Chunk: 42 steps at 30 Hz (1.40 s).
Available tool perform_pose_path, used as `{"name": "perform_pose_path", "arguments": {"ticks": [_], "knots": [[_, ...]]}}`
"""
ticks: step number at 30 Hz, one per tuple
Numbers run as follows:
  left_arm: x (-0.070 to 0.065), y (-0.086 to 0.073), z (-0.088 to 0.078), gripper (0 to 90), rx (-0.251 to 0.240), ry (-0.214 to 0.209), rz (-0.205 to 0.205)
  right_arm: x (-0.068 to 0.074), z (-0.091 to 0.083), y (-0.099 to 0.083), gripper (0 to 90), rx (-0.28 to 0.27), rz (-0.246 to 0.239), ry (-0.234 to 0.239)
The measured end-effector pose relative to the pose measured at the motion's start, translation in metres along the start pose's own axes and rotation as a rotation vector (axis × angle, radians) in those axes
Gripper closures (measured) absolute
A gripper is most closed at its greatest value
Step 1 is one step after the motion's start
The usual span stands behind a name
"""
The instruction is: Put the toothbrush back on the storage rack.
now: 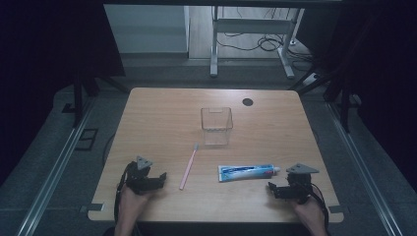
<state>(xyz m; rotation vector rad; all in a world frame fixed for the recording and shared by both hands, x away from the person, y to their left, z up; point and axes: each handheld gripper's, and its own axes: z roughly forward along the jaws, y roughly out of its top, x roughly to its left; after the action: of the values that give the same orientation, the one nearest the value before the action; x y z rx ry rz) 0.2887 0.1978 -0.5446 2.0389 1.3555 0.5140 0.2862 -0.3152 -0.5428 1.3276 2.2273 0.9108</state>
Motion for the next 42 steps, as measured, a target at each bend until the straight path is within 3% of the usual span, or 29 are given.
{"name": "perform_pose_path", "arguments": {"ticks": [2,3,4,26,34,42], "knots": [[0.000,0.000,0.000,13.9,-0.001,0.003,-0.002,-0.001,-0.001,-0.001,0.0,0.002,-0.016,0.012],[0.000,-0.001,-0.001,13.9,0.000,0.002,-0.003,-0.003,-0.004,-0.004,0.0,0.003,-0.048,0.048],[-0.001,-0.001,-0.001,13.9,-0.002,0.005,-0.007,-0.004,-0.004,-0.004,0.0,0.003,-0.053,0.054],[-0.001,-0.001,-0.001,13.9,-0.002,-0.001,-0.006,0.000,-0.003,-0.003,0.0,0.001,-0.026,0.024],[-0.008,0.003,-0.003,14.8,0.029,-0.019,0.045,0.000,-0.003,-0.003,0.0,0.001,-0.026,0.024],[-0.013,0.007,-0.006,20.5,0.032,-0.045,0.067,0.000,-0.003,-0.003,0.0,0.001,-0.026,0.024]]}}
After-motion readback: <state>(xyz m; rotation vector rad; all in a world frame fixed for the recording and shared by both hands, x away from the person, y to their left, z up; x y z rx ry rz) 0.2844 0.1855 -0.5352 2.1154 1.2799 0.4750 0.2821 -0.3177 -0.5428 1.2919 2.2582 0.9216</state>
